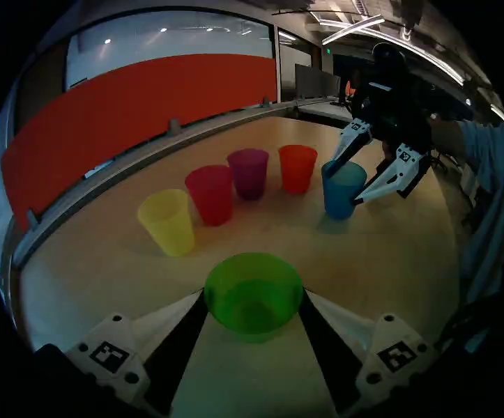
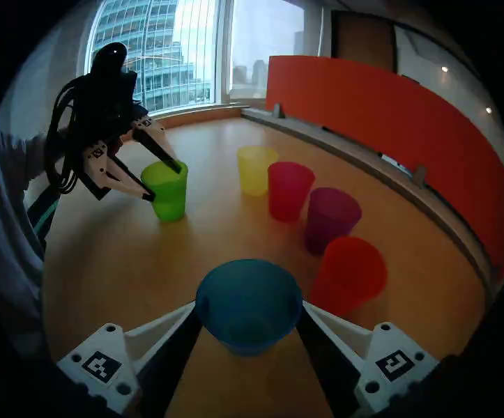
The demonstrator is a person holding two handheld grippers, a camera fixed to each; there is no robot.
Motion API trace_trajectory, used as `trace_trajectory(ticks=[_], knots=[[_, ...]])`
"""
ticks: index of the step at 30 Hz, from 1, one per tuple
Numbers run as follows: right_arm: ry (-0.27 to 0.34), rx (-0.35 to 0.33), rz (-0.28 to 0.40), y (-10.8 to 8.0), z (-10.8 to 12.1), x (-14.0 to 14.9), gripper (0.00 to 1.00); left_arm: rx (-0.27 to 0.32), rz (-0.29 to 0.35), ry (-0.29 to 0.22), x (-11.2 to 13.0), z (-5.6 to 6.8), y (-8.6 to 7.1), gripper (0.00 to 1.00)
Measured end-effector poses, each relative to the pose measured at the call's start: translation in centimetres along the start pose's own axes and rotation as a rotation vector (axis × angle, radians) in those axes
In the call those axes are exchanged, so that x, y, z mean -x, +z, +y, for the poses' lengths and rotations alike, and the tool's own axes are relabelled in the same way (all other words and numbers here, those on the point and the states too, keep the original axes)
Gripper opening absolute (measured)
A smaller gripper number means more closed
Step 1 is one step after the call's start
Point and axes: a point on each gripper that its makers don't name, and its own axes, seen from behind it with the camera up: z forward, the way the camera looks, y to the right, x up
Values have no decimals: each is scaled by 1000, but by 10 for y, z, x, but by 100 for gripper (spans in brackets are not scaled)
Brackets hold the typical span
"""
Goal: Pour water
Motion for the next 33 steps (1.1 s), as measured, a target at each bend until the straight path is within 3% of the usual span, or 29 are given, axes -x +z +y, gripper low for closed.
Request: trace_trajectory(ticks=[20, 22, 24, 25, 33], knots=[[0, 19, -21, 0, 1, 15, 91, 5, 1, -23, 6, -2, -3, 89], [1, 21, -20, 0, 1, 15, 93, 5, 1, -25, 5, -2, -3, 90], [1, 24, -20, -1, 1, 16, 100, 5, 3, -30, 4, -2, -3, 94], [1, 26, -20, -1, 2, 16, 100, 6, 5, -33, 3, -2, -4, 97], [13, 36, -15, -10, -1, 20, 100, 0, -1, -51, 8, -4, -11, 98]])
